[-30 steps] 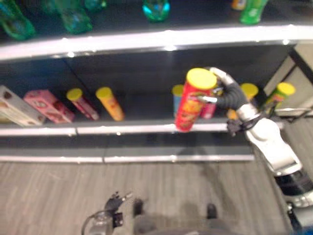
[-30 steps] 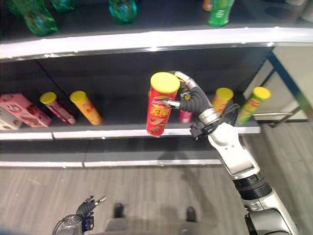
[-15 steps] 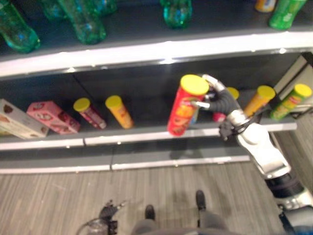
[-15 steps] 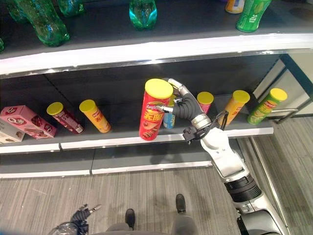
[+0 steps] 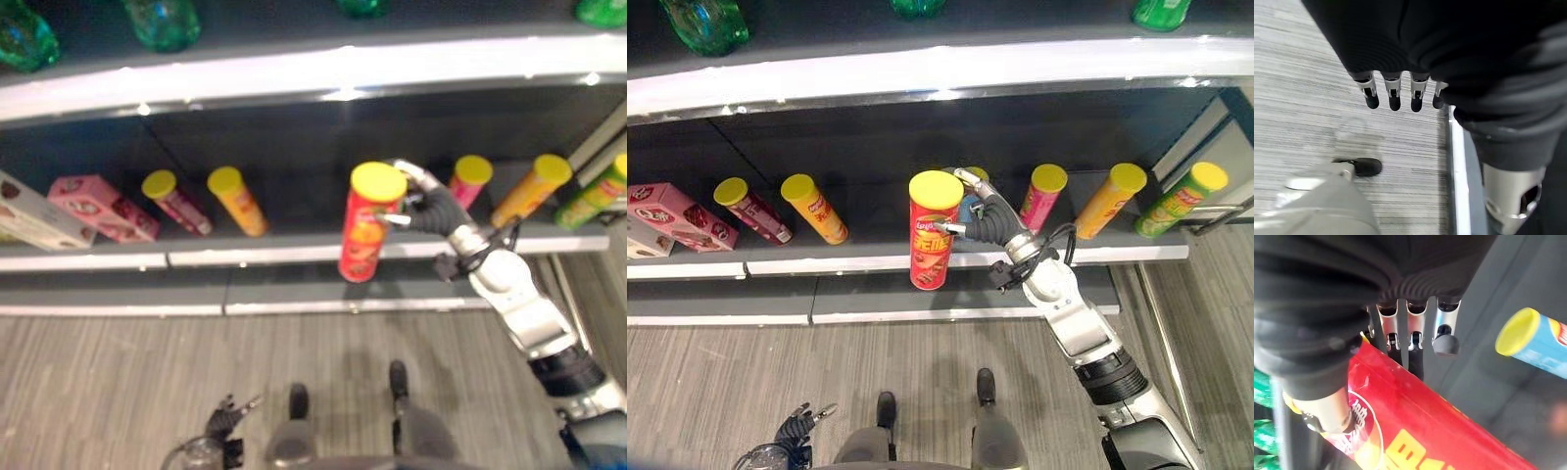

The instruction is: Put the goods on the table back onto the shelves and tidy them up.

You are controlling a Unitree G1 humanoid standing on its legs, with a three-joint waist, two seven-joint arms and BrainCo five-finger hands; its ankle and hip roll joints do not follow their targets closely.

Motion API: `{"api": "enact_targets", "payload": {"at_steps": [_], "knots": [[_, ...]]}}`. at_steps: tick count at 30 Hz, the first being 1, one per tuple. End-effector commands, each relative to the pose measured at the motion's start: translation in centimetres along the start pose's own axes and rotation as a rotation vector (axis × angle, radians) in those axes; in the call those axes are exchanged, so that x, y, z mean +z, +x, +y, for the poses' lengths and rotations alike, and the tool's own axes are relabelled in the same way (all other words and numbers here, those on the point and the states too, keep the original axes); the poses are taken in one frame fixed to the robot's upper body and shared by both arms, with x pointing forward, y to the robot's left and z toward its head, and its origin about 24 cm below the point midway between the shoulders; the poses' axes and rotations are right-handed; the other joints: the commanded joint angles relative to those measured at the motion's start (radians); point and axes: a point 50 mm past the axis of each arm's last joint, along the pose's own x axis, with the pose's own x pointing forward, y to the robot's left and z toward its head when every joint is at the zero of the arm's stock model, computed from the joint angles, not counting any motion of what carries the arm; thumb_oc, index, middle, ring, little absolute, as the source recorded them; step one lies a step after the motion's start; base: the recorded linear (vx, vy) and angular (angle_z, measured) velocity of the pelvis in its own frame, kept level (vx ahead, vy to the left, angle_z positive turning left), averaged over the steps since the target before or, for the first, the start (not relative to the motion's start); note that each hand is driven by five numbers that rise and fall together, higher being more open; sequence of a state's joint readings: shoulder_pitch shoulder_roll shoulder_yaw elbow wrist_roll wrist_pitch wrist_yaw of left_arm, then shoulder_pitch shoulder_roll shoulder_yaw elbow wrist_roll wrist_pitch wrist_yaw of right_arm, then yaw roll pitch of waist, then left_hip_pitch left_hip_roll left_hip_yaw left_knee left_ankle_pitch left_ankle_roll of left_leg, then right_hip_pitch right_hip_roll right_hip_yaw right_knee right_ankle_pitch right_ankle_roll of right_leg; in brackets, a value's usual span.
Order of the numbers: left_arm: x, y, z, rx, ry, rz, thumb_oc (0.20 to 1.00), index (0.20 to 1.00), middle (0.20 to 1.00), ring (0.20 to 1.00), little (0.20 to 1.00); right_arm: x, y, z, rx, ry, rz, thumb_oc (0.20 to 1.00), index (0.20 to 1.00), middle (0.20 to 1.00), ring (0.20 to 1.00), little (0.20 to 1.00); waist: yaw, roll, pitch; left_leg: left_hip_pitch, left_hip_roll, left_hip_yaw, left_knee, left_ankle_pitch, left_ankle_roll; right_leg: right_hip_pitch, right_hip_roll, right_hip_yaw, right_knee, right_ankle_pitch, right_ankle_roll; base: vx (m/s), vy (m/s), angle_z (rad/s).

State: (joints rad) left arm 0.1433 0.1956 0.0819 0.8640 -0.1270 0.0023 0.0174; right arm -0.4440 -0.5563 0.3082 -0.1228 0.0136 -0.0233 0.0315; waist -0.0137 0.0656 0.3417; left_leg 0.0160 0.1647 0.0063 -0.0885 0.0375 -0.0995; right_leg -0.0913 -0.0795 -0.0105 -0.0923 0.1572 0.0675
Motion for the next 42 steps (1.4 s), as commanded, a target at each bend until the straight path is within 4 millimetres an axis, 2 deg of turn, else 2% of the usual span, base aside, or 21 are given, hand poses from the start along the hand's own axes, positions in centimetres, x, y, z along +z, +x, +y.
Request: {"api": "enact_targets", "payload": {"at_steps": [1, 6, 7, 8, 13, 18, 22, 30, 37, 42], "knots": [[1.7, 0.5, 1.8, 0.055, 0.065, -0.036, 1.000, 1.000, 1.000, 1.000, 1.000, 5.8, 3.0, -2.4, -0.108, -0.096, -0.261, 0.200, 0.200, 0.200, 0.200, 0.200, 0.023, 0.013, 0.070, 0.040, 0.008, -0.013, 0.001, 0.000, 0.053, 0.016, -0.082, -0.008, 0.066, -0.040, -0.024, -0.03, 0.048, 0.02], [3.1, 0.6, 0.9, 0.034, 0.061, -0.095, 1.000, 1.000, 1.000, 1.000, 1.000, 6.1, 4.4, -5.9, -0.276, -0.287, -0.232, 0.200, 0.200, 0.200, 0.200, 0.200, 0.024, 0.063, 0.157, 0.031, 0.013, -0.002, 0.001, 0.025, 0.046, -0.003, -0.103, -0.009, 0.091, -0.039, -0.018, -0.04, 0.057, 0.02], [3.1, 0.6, 0.9, 0.034, 0.060, -0.095, 1.000, 1.000, 1.000, 1.000, 1.000, 6.1, 4.4, -5.9, -0.276, -0.287, -0.233, 0.200, 0.200, 0.200, 0.200, 0.200, 0.024, 0.063, 0.158, 0.031, 0.013, -0.002, 0.001, 0.025, 0.046, -0.002, -0.103, -0.009, 0.091, -0.039, -0.018, -0.04, 0.040, 0.02], [3.8, 0.6, 0.4, 0.024, 0.056, -0.123, 1.000, 1.000, 1.000, 1.000, 1.000, 6.4, 5.0, -7.2, -0.356, -0.328, -0.228, 0.200, 0.200, 0.200, 0.200, 0.200, 0.024, 0.080, 0.178, 0.015, 0.013, -0.002, 0.001, 0.029, 0.047, -0.015, -0.108, -0.006, 0.093, -0.040, -0.017, -0.03, 0.034, 0.03], [5.2, 0.5, -0.7, 0.004, 0.036, -0.183, 1.000, 1.000, 1.000, 1.000, 1.000, 7.2, 5.7, -9.2, -0.473, -0.376, -0.232, 0.200, 0.200, 0.200, 0.200, 0.200, 0.031, 0.111, 0.178, -0.049, 0.012, 0.001, 0.001, 0.035, 0.045, -0.071, -0.120, -0.005, 0.093, -0.041, -0.013, -0.02, 0.041, 0.03], [6.3, 0.2, -1.2, -0.012, 0.030, -0.232, 1.000, 1.000, 1.000, 1.000, 1.000, 8.3, 5.9, -10.1, -0.524, -0.433, -0.260, 0.200, 0.200, 0.200, 0.200, 0.200, 0.034, 0.124, 0.178, -0.087, 0.010, 0.000, 0.001, 0.031, 0.043, -0.097, -0.130, -0.006, 0.086, -0.041, -0.008, 0.00, 0.035, 0.02], [7.1, 0.0, -1.5, -0.015, 0.024, -0.268, 1.000, 1.000, 1.000, 1.000, 1.000, 9.3, 5.7, -10.5, -0.553, -0.475, -0.299, 0.200, 0.200, 0.200, 0.200, 0.200, 0.040, 0.126, 0.178, -0.105, 0.009, -0.001, 0.001, 0.027, 0.041, -0.108, -0.135, -0.006, 0.077, -0.039, -0.004, 0.00, 0.040, 0.06], [7.3, -0.3, -1.8, -0.019, 0.018, -0.288, 1.000, 1.000, 1.000, 1.000, 1.000, 9.7, 5.5, -9.9, -0.540, -0.475, -0.334, 0.200, 0.200, 0.200, 0.200, 0.200, 0.047, 0.111, 0.178, -0.117, 0.007, -0.011, 0.001, 0.014, 0.039, -0.112, -0.135, -0.001, 0.065, -0.034, 0.001, 0.00, 0.010, 0.06], [7.8, -0.4, -1.7, -0.019, 0.009, -0.310, 1.000, 1.000, 1.000, 1.000, 1.000, 9.8, 7.0, -9.2, -0.463, -0.491, -0.320, 0.200, 0.200, 0.200, 0.200, 0.200, 0.057, 0.092, 0.178, -0.113, 0.006, -0.018, 0.001, -0.001, 0.039, -0.103, -0.134, 0.000, 0.052, -0.025, 0.005, 0.00, 0.000, 0.00], [7.8, -0.4, -1.7, -0.017, 0.004, -0.310, 1.000, 1.000, 1.000, 1.000, 1.000, 10.1, 7.4, -8.8, -0.440, -0.497, -0.329, 0.200, 0.200, 0.200, 0.200, 0.200, 0.058, 0.092, 0.178, -0.115, 0.009, -0.016, 0.001, 0.000, 0.036, -0.104, -0.134, -0.003, 0.056, -0.026, 0.008, 0.00, 0.000, 0.00]]}}
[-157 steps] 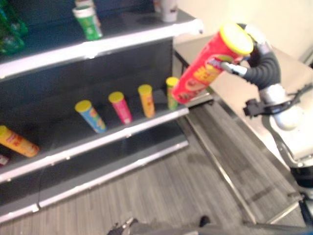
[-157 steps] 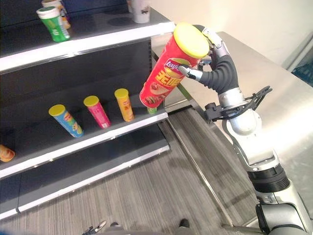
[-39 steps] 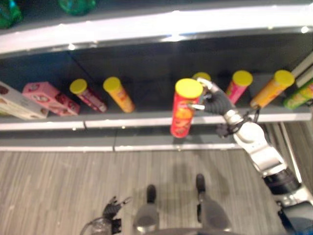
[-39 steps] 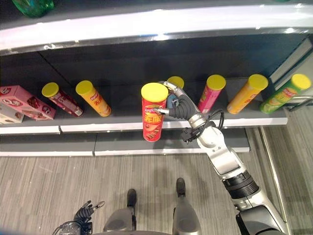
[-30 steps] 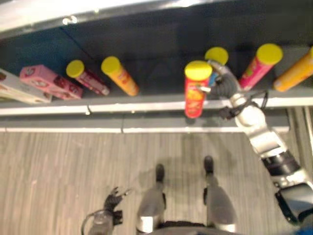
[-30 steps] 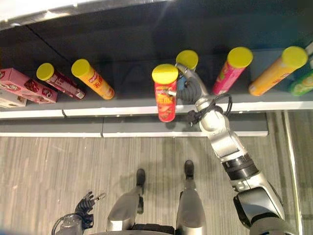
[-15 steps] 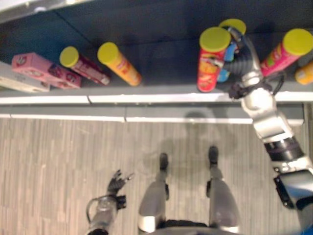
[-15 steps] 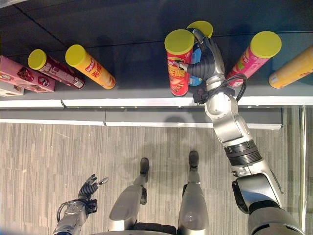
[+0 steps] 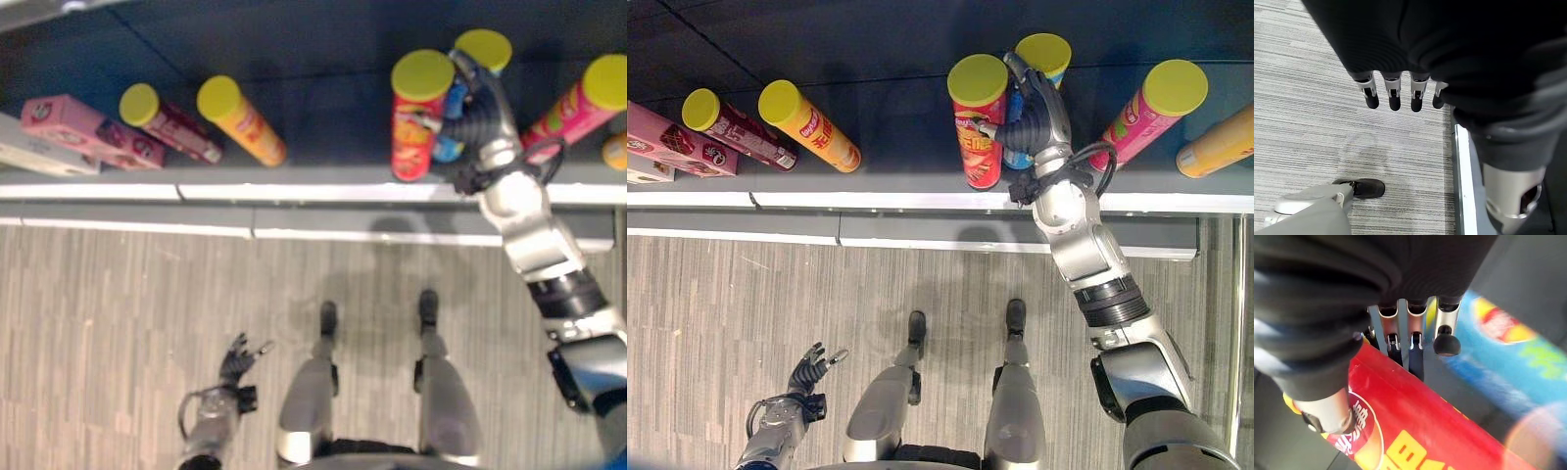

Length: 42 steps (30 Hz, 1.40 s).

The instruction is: Put the goods on the table back onto the shelves and tidy them up.

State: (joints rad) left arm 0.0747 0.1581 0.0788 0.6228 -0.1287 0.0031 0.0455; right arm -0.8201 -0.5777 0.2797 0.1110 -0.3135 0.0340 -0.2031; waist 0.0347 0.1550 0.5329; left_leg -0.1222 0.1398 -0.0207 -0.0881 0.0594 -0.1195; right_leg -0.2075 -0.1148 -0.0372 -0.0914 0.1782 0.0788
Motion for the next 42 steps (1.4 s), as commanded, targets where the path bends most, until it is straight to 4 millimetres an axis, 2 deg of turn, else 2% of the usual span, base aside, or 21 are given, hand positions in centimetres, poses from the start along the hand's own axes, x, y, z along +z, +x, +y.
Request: {"api": "enact_targets", "payload": {"at_steps": [1, 15, 19, 25, 36, 37, 42], "knots": [[0.0, -0.4, 0.8, 0.025, 0.043, -0.011, 1.000, 1.000, 1.000, 1.000, 1.000, 5.3, 3.0, -3.1, -0.112, -0.011, -0.244, 0.200, 0.200, 0.200, 0.200, 0.200, 0.010, 0.002, -0.013, 0.025, 0.036, 0.012, 0.001, -0.021, 0.056, 0.012, -0.099, 0.022, 0.056, -0.046, -0.003, 0.00, 0.000, 0.00], [0.5, -0.4, 0.8, 0.035, 0.033, -0.031, 1.000, 1.000, 1.000, 1.000, 1.000, 7.2, 2.7, -1.7, -0.053, -0.009, -0.322, 0.200, 0.200, 0.200, 0.200, 0.200, 0.021, -0.019, -0.013, 0.024, 0.039, 0.007, 0.001, -0.030, 0.053, 0.015, -0.095, 0.021, 0.041, -0.038, 0.000, 0.00, 0.000, 0.00], [0.5, -0.4, 0.8, 0.041, 0.026, -0.031, 1.000, 1.000, 1.000, 1.000, 1.000, 8.4, 3.0, -0.9, -0.016, -0.016, -0.366, 0.200, 0.200, 0.200, 0.200, 0.200, 0.032, -0.024, -0.013, 0.024, 0.039, 0.005, 0.001, -0.024, 0.052, 0.016, -0.094, 0.023, 0.044, -0.037, 0.001, -0.01, 0.034, 0.00], [1.0, -0.5, 0.8, 0.040, 0.029, -0.055, 1.000, 1.000, 1.000, 1.000, 1.000, 8.7, 3.3, -0.5, 0.003, -0.030, -0.373, 0.200, 0.200, 0.200, 0.200, 0.200, 0.044, -0.026, -0.013, 0.019, 0.038, 0.001, 0.001, -0.020, 0.050, 0.009, -0.097, 0.024, 0.043, -0.034, 0.002, -0.01, 0.009, 0.02], [1.4, -0.6, 0.8, 0.040, 0.041, -0.076, 1.000, 1.000, 1.000, 1.000, 1.000, 8.7, 4.2, -0.8, -0.021, -0.052, -0.360, 0.200, 0.200, 0.200, 0.200, 0.200, 0.049, -0.031, -0.013, 0.009, 0.035, 0.004, 0.001, -0.021, 0.048, 0.000, -0.101, 0.023, 0.038, -0.029, 0.002, 0.00, 0.013, 0.04], [-0.3, 0.2, 1.5, 0.064, 0.082, 0.020, 1.000, 1.000, 1.000, 1.000, 1.000, 9.6, 4.3, -0.1, -0.005, -0.017, -0.378, 0.200, 0.200, 0.200, 0.200, 0.200, 0.038, -0.038, -0.013, 0.010, 0.035, 0.006, 0.001, -0.022, 0.045, -0.004, -0.103, 0.023, 0.041, -0.030, 0.004, 0.00, 0.040, -0.02], [-0.6, 0.3, 1.6, 0.075, 0.068, 0.044, 1.000, 1.000, 1.000, 1.000, 1.000, 9.3, 5.1, -1.1, -0.042, -0.073, -0.358, 0.200, 0.200, 0.200, 0.200, 0.200, 0.038, -0.033, -0.013, -0.012, 0.035, 0.001, 0.001, -0.025, 0.044, -0.029, -0.110, 0.027, 0.049, -0.034, 0.005, 0.00, 0.010, -0.01]]}}
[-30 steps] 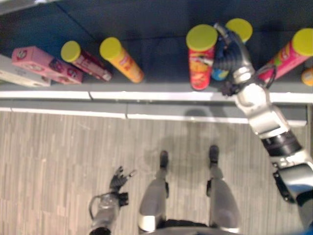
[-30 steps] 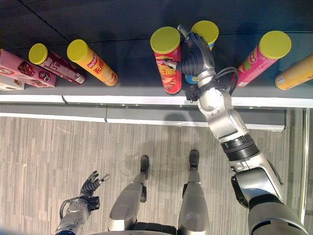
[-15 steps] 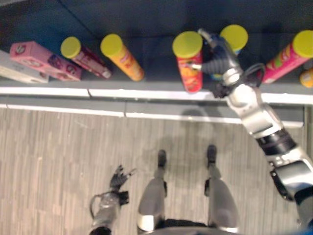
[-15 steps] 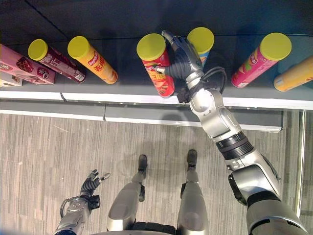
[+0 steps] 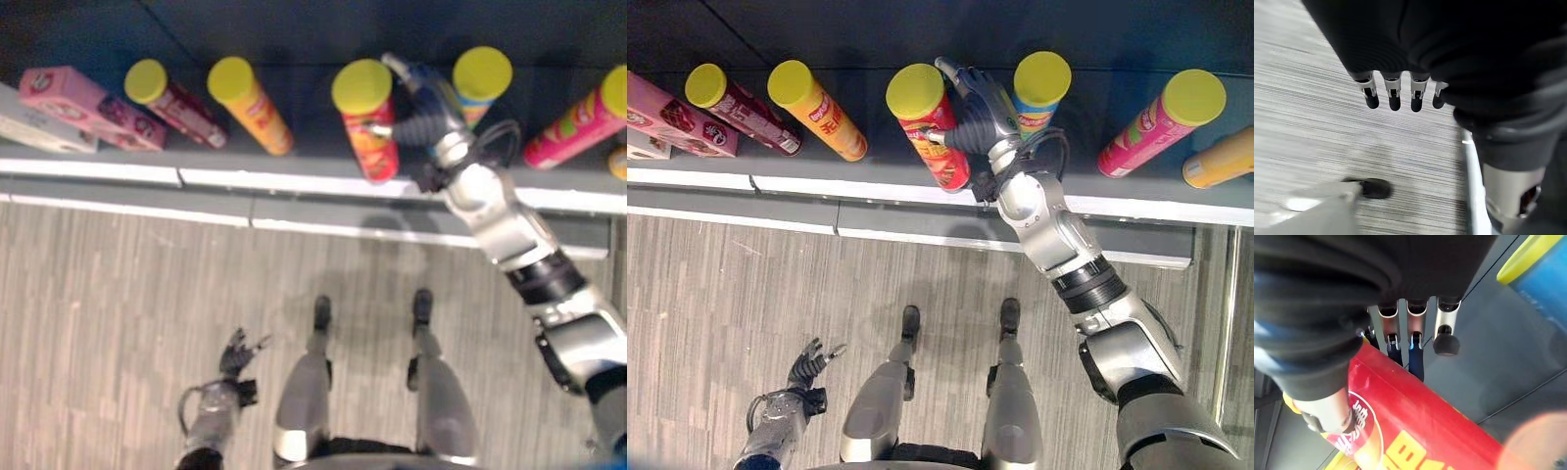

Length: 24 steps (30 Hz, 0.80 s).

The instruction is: Put the goods on the table back onto the shelves and tidy them up.

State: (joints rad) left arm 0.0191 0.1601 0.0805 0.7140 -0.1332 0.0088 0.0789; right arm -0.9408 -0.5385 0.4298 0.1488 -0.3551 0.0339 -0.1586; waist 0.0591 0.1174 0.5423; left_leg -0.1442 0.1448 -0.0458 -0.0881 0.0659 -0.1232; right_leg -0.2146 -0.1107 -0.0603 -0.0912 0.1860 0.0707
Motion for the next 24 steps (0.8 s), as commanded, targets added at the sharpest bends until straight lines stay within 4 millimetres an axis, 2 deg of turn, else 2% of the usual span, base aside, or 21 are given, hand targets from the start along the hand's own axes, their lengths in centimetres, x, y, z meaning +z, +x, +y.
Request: {"api": "enact_targets", "payload": {"at_steps": [1, 9, 15, 24], "knots": [[-0.5, -0.3, 1.7, 0.044, 0.068, 0.002, 1.000, 1.000, 1.000, 1.000, 1.000, 5.1, 3.7, -4.6, -0.178, -0.068, -0.217, 0.200, 0.200, 0.200, 0.200, 0.200, 0.014, 0.007, -0.022, 0.006, 0.030, 0.026, 0.001, -0.033, 0.049, -0.026, -0.115, 0.050, 0.051, -0.042, 0.014, 0.00, 0.000, 0.00], [-0.3, -0.3, 1.5, 0.041, 0.078, -0.007, 1.000, 1.000, 1.000, 1.000, 1.000, 4.1, 4.4, -6.3, -0.281, -0.096, -0.168, 0.200, 0.200, 0.200, 0.200, 0.200, 0.030, 0.028, -0.022, -0.027, 0.028, 0.024, 0.001, -0.029, 0.048, -0.062, -0.119, 0.051, 0.063, -0.042, 0.018, 0.00, 0.002, 0.00], [0.3, 0.0, 1.4, 0.042, 0.081, -0.022, 1.000, 1.000, 1.000, 1.000, 1.000, 2.7, 4.3, -6.6, -0.328, -0.072, -0.104, 0.200, 0.200, 0.200, 0.200, 0.200, 0.032, 0.037, -0.022, -0.048, 0.029, 0.025, 0.001, -0.026, 0.048, -0.091, -0.125, 0.053, 0.078, -0.042, 0.019, 0.00, 0.000, 0.00], [0.6, 0.2, 1.3, 0.035, 0.099, -0.030, 1.000, 1.000, 1.000, 1.000, 1.000, 2.7, 4.2, -6.3, -0.350, -0.024, -0.098, 0.200, 0.200, 0.200, 0.200, 0.200, 0.034, 0.041, -0.022, -0.059, 0.030, 0.026, 0.001, -0.026, 0.047, -0.113, -0.126, 0.052, 0.088, -0.041, 0.021, 0.00, 0.000, 0.00]]}}
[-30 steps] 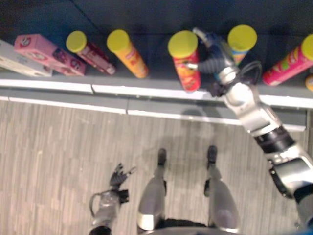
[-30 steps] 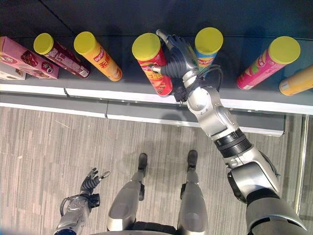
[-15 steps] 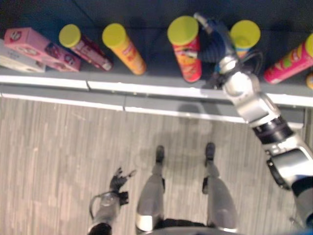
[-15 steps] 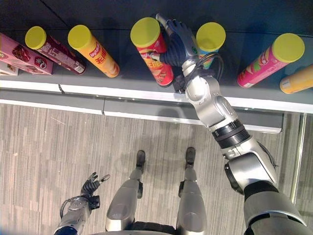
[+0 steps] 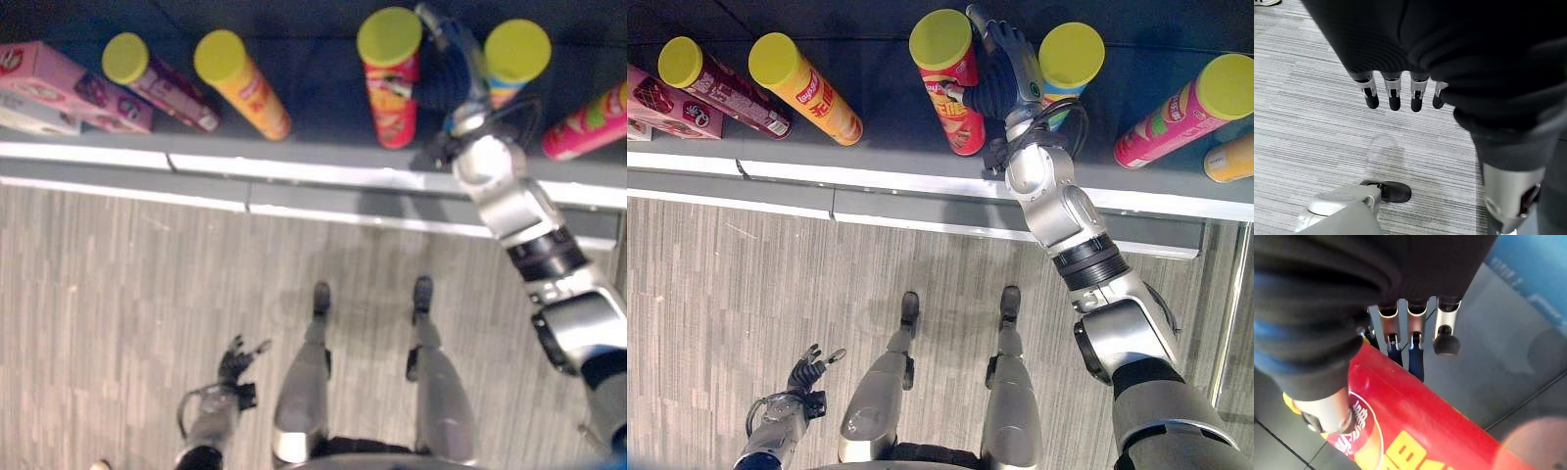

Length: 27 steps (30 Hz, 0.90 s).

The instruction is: Put the goods on the table back onto the shelves and tidy them up.

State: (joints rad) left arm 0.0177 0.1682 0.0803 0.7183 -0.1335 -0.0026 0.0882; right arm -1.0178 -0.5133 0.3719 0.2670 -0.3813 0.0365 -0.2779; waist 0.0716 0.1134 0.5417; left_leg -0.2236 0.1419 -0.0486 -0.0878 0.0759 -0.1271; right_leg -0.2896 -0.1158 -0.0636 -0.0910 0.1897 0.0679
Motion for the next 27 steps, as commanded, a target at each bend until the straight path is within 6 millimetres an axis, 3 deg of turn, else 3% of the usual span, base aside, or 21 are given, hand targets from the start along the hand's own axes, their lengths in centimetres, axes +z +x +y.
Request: {"api": "enact_targets", "payload": {"at_steps": [1, 27], "knots": [[0.5, 0.2, 0.9, 0.020, 0.092, -0.020, 1.000, 1.000, 1.000, 1.000, 1.000, 4.0, 3.0, -3.5, -0.167, 0.035, -0.156, 0.200, 0.200, 0.200, 0.200, 0.200, 0.022, 0.045, -0.022, 0.021, 0.032, 0.027, 0.000, -0.036, 0.051, -0.038, -0.122, 0.057, 0.087, -0.045, 0.024, 0.00, 0.000, 0.00], [0.8, 0.4, 0.8, 0.025, 0.086, -0.026, 1.000, 1.000, 1.000, 1.000, 1.000, 3.8, 2.1, -1.0, -0.112, 0.133, -0.116, 0.200, 0.200, 0.200, 0.200, 0.200, 0.011, 0.040, -0.022, 0.025, 0.033, 0.025, 0.000, -0.052, 0.051, -0.052, -0.125, 0.061, 0.090, -0.042, 0.031, 0.00, 0.000, 0.00]]}}
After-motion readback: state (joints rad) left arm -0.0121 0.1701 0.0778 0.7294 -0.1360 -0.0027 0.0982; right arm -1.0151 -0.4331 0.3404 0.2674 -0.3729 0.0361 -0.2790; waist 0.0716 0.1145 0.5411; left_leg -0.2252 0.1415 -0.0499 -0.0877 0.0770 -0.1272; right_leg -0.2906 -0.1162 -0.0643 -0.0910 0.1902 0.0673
